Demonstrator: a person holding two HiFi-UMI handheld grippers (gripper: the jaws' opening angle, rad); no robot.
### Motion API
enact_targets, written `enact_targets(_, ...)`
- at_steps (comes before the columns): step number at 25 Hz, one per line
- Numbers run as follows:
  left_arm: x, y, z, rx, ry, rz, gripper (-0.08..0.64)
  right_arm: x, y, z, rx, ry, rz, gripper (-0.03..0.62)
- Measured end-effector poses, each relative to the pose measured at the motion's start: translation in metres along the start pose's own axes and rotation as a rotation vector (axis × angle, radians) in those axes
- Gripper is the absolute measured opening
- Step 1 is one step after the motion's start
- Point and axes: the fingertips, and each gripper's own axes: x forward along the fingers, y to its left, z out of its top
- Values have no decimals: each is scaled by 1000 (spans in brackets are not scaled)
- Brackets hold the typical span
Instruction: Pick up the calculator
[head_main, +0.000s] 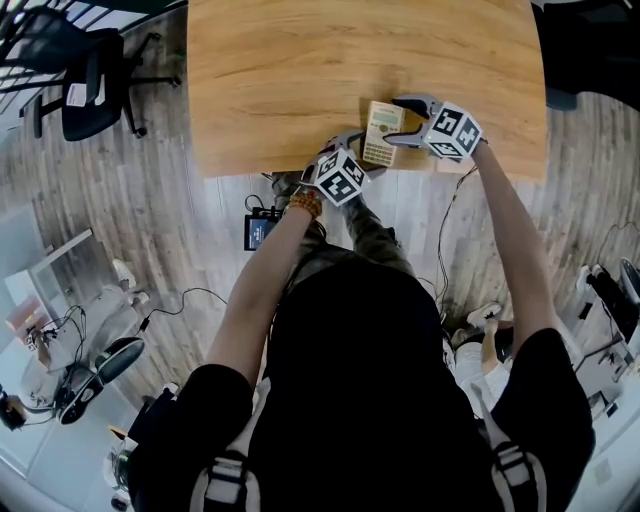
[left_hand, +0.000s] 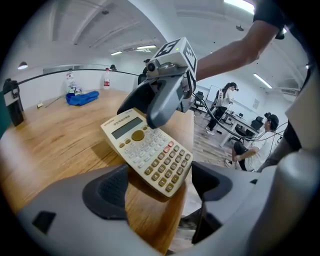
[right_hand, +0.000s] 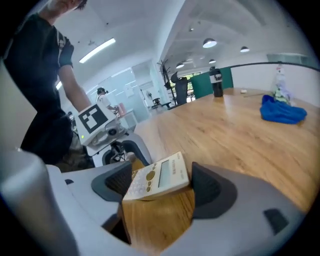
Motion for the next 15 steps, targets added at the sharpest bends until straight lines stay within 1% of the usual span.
enact_targets(2,0,2,1,-10,-10,15,394,-2,-6,10,77,-77,-30,333)
enact_targets(4,2,5,2,-18,-16,37,397,-3,-14,19,187,-166,-53,330)
enact_targets(5,3,7,3,-23,-20,50,397,-5,-17,22,257,-221,-60,328)
enact_targets(6,4,8,5,-29,-27,60,399,-8,-22,26,338,-288,-62,324)
enact_targets(7,4,8,7,-37,-37,67,399,-13,-26,31,425,-370,-58,296)
enact_targets(9,5,10,12,-55,-60,65,400,-27,-35,44,604,-567,-31,244)
enact_targets(11,6,12,16,-66,-79,57,400,-40,-42,55,757,-742,-2,233)
enact_targets(12,7,13,17,-69,-86,53,400,-44,-44,57,809,-802,2,224)
enact_targets(13,7,13,18,-70,-90,49,400,-47,-46,57,842,-843,0,216)
enact_targets(15,7,12,18,-66,-99,42,402,-51,-48,59,876,-887,-9,193)
